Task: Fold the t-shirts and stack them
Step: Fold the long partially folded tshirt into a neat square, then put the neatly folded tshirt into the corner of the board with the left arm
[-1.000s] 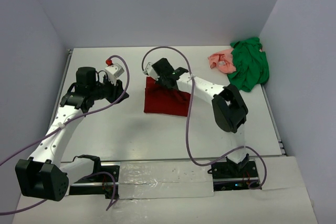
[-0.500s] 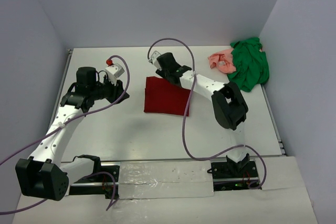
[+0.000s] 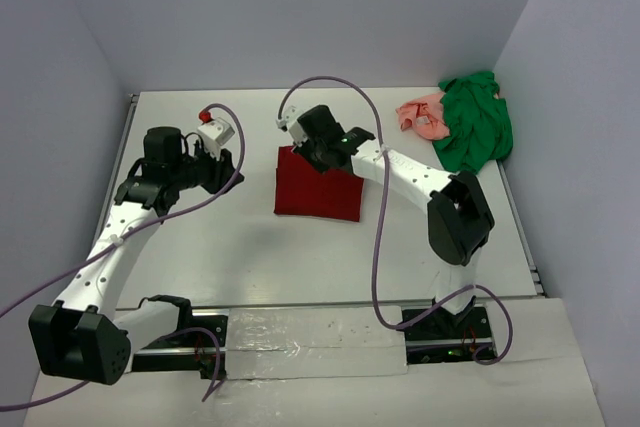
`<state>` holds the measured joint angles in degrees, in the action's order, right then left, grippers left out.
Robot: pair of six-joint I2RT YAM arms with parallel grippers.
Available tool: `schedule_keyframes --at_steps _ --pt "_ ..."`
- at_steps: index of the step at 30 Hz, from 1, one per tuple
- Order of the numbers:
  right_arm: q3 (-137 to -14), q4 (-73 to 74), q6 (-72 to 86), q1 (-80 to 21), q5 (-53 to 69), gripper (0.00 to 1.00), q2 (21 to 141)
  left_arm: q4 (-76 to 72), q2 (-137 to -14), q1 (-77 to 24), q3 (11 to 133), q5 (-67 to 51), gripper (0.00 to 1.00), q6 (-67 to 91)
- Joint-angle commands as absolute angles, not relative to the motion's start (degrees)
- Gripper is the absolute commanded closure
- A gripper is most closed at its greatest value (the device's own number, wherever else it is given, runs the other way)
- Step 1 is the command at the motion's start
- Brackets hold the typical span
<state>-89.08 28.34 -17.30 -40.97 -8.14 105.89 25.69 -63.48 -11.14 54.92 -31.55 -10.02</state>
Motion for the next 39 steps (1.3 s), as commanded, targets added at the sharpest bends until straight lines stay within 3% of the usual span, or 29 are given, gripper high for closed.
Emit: schedule_keyframes --at_steps 1,14,23,33,39 --pt "-87.01 32.78 -14.06 -40.78 -4.84 1.0 106.6 22.15 -61.17 -10.72 54.67 -30.15 0.62 -9.14" --pt "-92.8 40.07 -7.3 -40.25 -1.5 1.0 120.13 17.84 -56.96 -10.02 52.3 -26.19 0.62 -7.73" --pt "-108.96 48.69 -6.5 -40.16 15.63 1.0 134.11 17.14 -54.32 -8.44 53.52 -23.47 0.62 -6.94" --pt "-121.64 37.55 -9.32 -47.45 20.39 1.0 134.74 16.88 -50.72 -5.19 55.02 -20.65 0.62 -6.86" --pt "-129.35 27.68 -8.35 -50.62 13.72 1.0 137.45 16.7 -48.61 -2.73 54.32 -22.5 0.62 -6.15"
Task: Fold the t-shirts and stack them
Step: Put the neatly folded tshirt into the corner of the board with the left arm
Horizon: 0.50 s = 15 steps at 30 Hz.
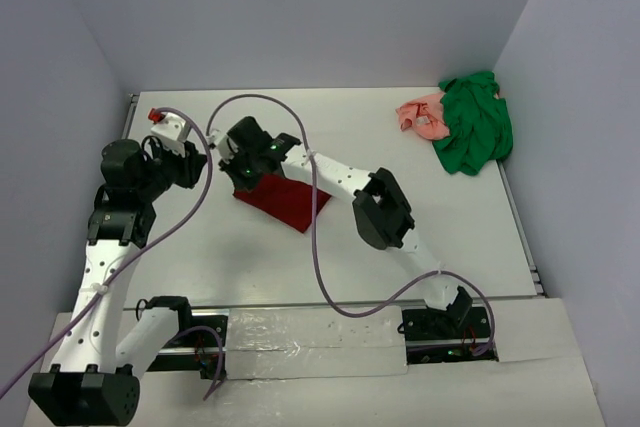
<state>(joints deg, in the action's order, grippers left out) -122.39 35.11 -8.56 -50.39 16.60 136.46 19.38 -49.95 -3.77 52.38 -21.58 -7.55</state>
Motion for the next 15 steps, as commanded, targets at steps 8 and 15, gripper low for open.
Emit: schedule_keyframes --at_steps 8,15 --pt "-122.08 18.64 -8.43 -45.8 -4.01 1.0 123.59 14.95 -49.83 -2.02 52.74 -36.79 0.71 -6.33" --pt "-119.27 20.72 -15.91 -41.84 -21.33 0.28 105.76 15.27 -61.23 -5.35 53.61 -45.35 0.8 -8.15"
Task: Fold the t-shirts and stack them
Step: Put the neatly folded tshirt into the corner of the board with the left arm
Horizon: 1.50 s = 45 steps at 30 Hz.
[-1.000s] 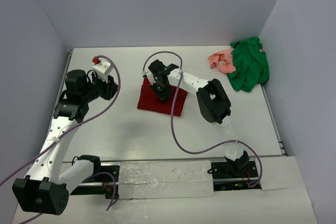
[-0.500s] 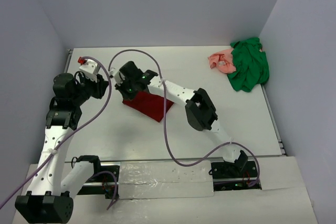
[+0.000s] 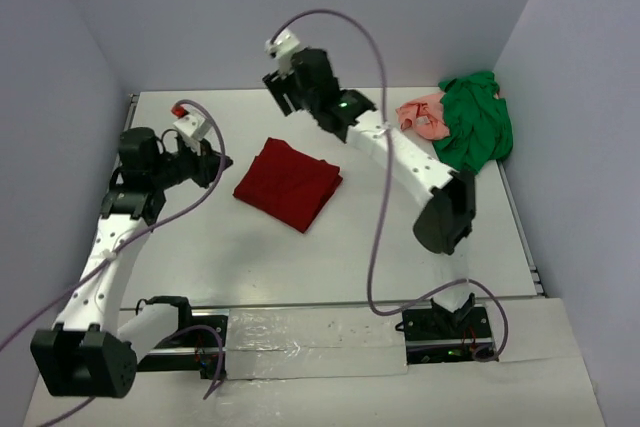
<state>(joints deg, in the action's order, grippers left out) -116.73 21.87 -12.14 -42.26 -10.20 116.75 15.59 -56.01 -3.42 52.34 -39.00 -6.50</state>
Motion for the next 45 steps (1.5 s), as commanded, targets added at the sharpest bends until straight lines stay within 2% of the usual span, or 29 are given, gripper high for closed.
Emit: schedule_keyframes --at_steps 1,2,5,9,13,14,15,19,22,27,29,32,34,35,42,43,44,45 --pt "-119.44 22.74 -15.82 -40.62 -23.97 0.19 104.34 15.9 -62.65 -8.23 53.87 -44.39 0.8 -9.22" --pt "-119.18 24.5 -15.73 -40.08 -24.43 0.18 102.85 16.0 -63.88 -9.57 53.79 -43.69 0.79 -9.84" --pt "-113.4 26.8 -15.21 -38.06 -26.89 0.15 92.59 14.33 -68.98 -13.97 52.91 -41.22 0.67 -11.16" --pt "-104.34 27.24 -14.32 -35.86 -27.42 0.14 84.39 10.11 -79.24 -15.82 53.78 -40.78 0.64 -10.72" --pt "-99.06 27.68 -12.75 -34.02 -27.42 0.14 79.81 7.3 -88.14 -16.78 55.63 -40.51 0.66 -10.45" --pt "-97.31 27.77 -11.79 -33.84 -27.42 0.14 78.59 6.86 -90.94 -17.4 55.98 -40.0 0.7 -10.37" --pt "-96.6 28.03 -11.43 -33.66 -27.16 0.14 77.62 5.38 -92.27 -17.84 56.86 -38.51 0.77 -9.76" --pt "-92.82 28.56 -9.32 -33.22 -24.36 0.14 74.8 4.75 -97.64 -19.77 59.93 -37.36 0.82 -9.32" --pt "-90.45 29.0 -8.26 -33.31 -23.29 0.14 74.18 3.52 -100.37 -21.53 62.05 -36.12 0.68 -8.44" --pt "-87.37 28.65 -7.74 -32.7 -22.33 0.14 74.35 1.15 -102.04 -24.52 64.16 -33.41 0.55 -7.04" --pt "-86.93 28.83 -7.3 -32.26 -21.45 0.14 74.79 0.79 -102.13 -25.05 64.77 -32.7 0.31 -6.51" --pt "-87.01 29.0 -7.21 -31.99 -21.18 0.14 75.23 -1.13 -101.87 -25.4 64.87 -31.82 0.23 -5.54" --pt "-87.1 29.0 -7.47 -31.73 -20.66 0.14 75.23 -2.46 -101.86 -25.49 64.34 -29.11 0.2 -4.57" --pt "-87.27 29.18 -7.3 -31.64 -20.74 0.14 75.32 -1.85 -102.56 -25.58 64.68 -28.66 0.12 -4.66" --pt "-87.28 29.36 -7.12 -30.85 -20.39 0.14 75.15 -1.15 -104.41 -25.75 64.42 -20.4 0.14 -2.11" --pt "-87.28 29.36 -7.12 -30.85 -20.13 0.14 75.06 -0.79 -104.85 -25.66 64.68 -19.35 0.17 -1.67" --pt "-87.45 29.44 -7.03 -30.68 -20.13 0.14 75.06 -0.18 -105.81 -25.58 64.95 -18.64 0.31 -1.23" --pt "-87.63 29.53 -6.94 -30.59 -20.21 0.14 75.06 -0.18 -106.26 -25.58 65.3 -18.2 0.35 -1.23"
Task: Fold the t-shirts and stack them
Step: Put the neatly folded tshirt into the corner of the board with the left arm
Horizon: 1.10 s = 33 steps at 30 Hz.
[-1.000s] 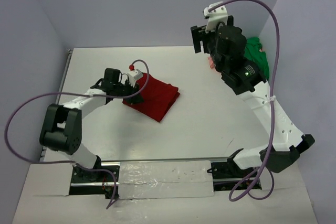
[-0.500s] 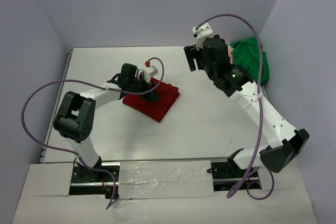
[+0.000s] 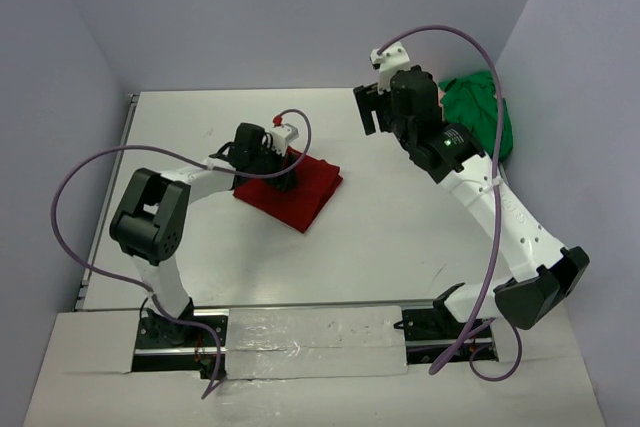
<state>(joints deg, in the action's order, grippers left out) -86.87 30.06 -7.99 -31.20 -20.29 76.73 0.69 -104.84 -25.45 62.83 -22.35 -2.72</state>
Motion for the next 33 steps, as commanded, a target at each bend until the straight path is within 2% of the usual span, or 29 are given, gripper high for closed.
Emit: schedule_keyframes --at_steps 1,3,4,10,15,22,29,33 --pt "-88.06 29.62 -7.03 -30.5 -20.13 0.14 75.06 -0.18 -106.78 -25.58 65.48 -17.76 0.67 -0.88" --pt "-88.59 30.06 -7.12 -30.32 -20.21 0.14 75.06 2.63 -109.15 -25.66 67.31 -17.58 0.97 -0.53" --pt "-89.29 30.23 -7.12 -30.24 -20.3 0.14 74.97 3.59 -110.03 -25.66 68.11 -17.75 1.0 1.73" --pt "-92.19 31.55 -7.47 -29.44 -19.95 0.14 73.57 14.32 -121.18 -25.49 77.77 -17.49 1.0 4.03" --pt "-94.21 32.34 -7.29 -28.92 -19.78 0.14 71.37 19.06 -126.2 -23.82 86.64 -10.48 1.0 6.06" --pt "-96.5 34.27 -6.68 -27.78 -18.99 0.14 69.52 30.04 -135.26 -10.14 106.41 -8.45 1.0 10.64" --pt "-97.47 34.89 -5.63 -27.33 -17.67 0.14 68.38 30.58 -131.92 2.8 108.72 -7.56 1.0 7.91" --pt "-97.82 35.24 -5.01 -27.33 -16.62 0.14 68.38 27.71 -130.0 8.86 106.0 -6.94 1.0 4.85"
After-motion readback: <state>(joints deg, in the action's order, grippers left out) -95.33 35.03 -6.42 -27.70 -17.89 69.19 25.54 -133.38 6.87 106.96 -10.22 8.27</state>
